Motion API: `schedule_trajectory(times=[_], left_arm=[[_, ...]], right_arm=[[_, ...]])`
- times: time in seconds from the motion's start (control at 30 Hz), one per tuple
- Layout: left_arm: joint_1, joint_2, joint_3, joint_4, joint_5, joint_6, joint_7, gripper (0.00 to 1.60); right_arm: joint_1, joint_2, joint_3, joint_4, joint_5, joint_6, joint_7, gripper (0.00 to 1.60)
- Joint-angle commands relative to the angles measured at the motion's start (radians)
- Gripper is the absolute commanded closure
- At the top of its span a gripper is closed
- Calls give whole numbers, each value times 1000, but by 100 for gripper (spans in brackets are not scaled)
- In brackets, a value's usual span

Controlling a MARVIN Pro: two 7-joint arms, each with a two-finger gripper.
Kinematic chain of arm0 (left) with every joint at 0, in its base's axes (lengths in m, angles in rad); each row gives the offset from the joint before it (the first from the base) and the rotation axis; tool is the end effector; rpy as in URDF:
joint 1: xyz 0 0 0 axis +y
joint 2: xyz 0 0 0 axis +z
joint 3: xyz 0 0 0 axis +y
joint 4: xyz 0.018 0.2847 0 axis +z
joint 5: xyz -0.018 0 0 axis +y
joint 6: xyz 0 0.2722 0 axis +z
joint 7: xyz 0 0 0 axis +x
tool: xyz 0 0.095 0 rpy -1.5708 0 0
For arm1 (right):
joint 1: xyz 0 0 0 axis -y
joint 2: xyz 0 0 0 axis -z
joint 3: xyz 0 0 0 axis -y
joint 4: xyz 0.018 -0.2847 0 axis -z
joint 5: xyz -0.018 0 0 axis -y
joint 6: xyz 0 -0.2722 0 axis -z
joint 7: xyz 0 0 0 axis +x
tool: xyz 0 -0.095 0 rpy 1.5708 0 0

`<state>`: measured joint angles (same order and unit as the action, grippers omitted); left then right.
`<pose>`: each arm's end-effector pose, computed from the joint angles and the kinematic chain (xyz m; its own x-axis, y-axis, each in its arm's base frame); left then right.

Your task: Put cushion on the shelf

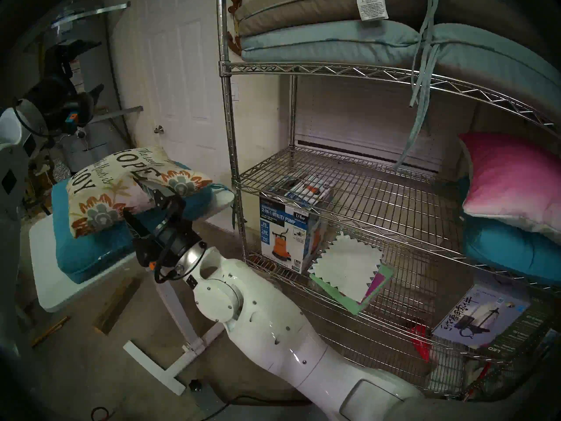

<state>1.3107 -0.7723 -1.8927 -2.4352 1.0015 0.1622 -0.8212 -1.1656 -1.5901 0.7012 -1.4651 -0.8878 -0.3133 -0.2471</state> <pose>0.2850 0.1060 0.0662 0.0580 -0.9518 -0.3013 0.3130 0.3040 -0.8998 0.3367 0.2992 -0.1810 -0.9127 0.2781 0.2995 0.0961 -0.5664 0.8185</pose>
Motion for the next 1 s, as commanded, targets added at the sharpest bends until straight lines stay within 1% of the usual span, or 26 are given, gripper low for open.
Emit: schedule_trajectory(times=[0.0, 0.4, 0.63, 0.77, 0.97], left_arm=[[-4, -1, -7, -8, -2, -1, 4, 0], [-2, -2, -8, -8, -2, -1, 3, 0], [-2, -3, -9, -8, -2, -2, 3, 0], [-1, -3, -10, -8, -2, -2, 3, 0], [-2, -3, -9, -8, -2, -2, 3, 0]], right_arm=[[41, -63, -22, 10, -1, -14, 2, 0], [51, -75, -43, 44, -2, -22, -3, 0], [52, -58, -40, 50, -4, -22, -5, 0], [51, -52, -38, 70, -9, -24, -16, 0], [67, -29, -23, 91, -35, -14, -20, 0]])
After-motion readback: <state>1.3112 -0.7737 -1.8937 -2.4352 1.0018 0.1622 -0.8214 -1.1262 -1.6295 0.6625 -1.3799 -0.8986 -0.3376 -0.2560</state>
